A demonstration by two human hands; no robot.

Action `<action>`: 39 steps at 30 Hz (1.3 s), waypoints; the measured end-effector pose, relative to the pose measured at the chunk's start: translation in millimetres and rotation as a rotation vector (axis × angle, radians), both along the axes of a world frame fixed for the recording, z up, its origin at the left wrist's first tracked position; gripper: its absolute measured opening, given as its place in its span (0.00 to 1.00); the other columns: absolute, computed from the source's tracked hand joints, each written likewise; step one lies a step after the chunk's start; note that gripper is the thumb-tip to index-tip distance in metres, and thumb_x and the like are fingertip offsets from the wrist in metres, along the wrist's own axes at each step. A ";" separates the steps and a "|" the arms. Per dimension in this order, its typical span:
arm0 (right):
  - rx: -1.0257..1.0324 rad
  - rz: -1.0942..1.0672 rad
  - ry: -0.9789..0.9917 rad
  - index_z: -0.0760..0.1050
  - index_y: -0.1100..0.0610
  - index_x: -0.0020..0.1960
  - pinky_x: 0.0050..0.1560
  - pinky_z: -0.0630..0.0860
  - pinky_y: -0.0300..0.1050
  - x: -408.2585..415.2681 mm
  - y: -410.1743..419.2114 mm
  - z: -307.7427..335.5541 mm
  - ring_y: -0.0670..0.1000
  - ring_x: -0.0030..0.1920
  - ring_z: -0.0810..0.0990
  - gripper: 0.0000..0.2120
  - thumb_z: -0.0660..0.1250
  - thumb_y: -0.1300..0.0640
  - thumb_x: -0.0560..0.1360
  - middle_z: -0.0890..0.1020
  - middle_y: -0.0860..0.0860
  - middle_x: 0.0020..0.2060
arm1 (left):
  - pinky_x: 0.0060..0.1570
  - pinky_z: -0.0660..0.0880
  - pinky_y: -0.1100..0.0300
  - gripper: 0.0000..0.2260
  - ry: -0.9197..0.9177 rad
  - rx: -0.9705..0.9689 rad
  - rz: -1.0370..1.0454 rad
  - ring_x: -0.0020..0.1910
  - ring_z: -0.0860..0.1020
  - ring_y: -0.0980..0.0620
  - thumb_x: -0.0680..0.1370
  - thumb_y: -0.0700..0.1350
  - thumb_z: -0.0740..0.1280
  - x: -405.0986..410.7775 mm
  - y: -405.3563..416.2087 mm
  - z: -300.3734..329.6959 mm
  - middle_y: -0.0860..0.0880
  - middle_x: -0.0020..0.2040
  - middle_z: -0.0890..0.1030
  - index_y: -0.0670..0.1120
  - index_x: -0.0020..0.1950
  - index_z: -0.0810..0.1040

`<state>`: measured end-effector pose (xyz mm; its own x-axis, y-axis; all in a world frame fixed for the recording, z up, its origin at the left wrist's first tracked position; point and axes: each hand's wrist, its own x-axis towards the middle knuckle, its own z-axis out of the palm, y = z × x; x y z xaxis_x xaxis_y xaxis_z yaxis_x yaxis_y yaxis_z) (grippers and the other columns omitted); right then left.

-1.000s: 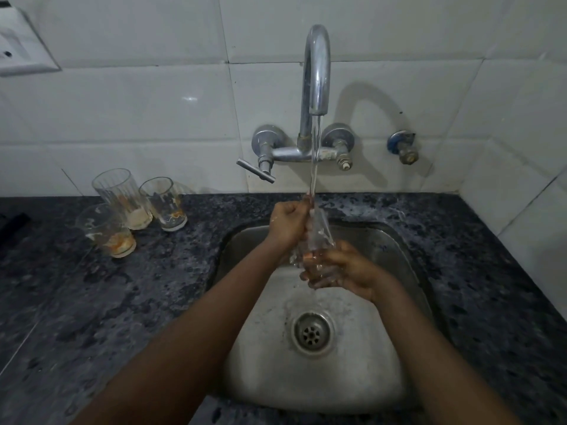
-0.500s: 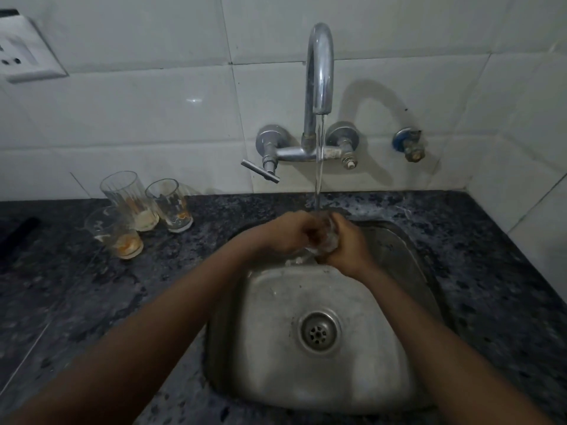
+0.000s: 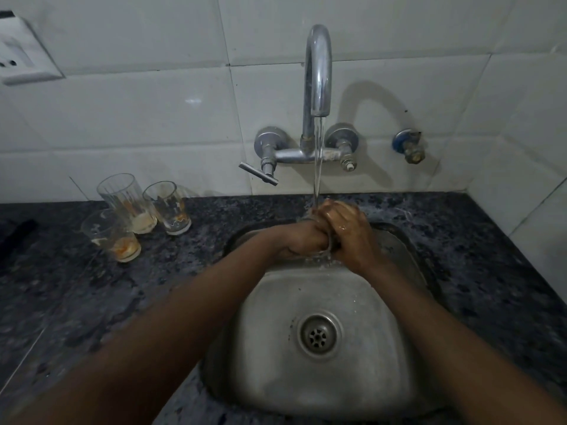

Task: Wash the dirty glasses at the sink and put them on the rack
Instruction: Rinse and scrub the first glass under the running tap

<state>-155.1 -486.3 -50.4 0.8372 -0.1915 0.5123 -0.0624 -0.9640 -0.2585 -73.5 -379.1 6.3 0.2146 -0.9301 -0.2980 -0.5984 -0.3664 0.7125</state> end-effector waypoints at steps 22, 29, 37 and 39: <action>0.134 -0.431 0.332 0.62 0.49 0.66 0.57 0.69 0.58 -1.4 37.4 6.1 0.57 0.60 0.73 0.34 0.74 0.50 0.64 0.75 0.52 0.58 | 0.54 0.77 0.48 0.17 0.213 -0.258 0.878 0.48 0.80 0.40 0.80 0.49 0.56 -16.8 -17.6 -16.5 0.39 0.48 0.83 0.39 0.47 0.79; 1.435 0.097 0.502 0.67 0.49 0.60 0.45 0.81 0.56 -29.2 18.0 24.4 0.60 0.45 0.83 0.25 0.73 0.63 0.68 0.83 0.55 0.47 | 0.25 0.69 0.65 0.19 0.422 -0.634 0.703 0.21 0.71 0.56 0.80 0.47 0.58 -2.8 2.1 -33.1 0.44 0.26 0.73 0.40 0.32 0.73; 0.502 -0.300 0.412 0.51 0.52 0.73 0.48 0.79 0.52 -16.6 58.9 11.2 0.60 0.52 0.80 0.49 0.76 0.56 0.61 0.78 0.55 0.57 | 0.42 0.76 0.51 0.25 -0.026 -0.359 0.784 0.38 0.80 0.41 0.79 0.56 0.57 1.7 -10.2 -34.6 0.36 0.37 0.82 0.38 0.35 0.79; 0.473 -0.270 0.382 0.47 0.50 0.74 0.46 0.79 0.52 -17.8 65.1 7.4 0.61 0.54 0.80 0.52 0.76 0.55 0.61 0.75 0.55 0.61 | 0.43 0.75 0.52 0.27 -0.071 -0.387 0.854 0.39 0.80 0.41 0.78 0.59 0.56 0.5 -9.0 -35.6 0.37 0.38 0.82 0.37 0.37 0.80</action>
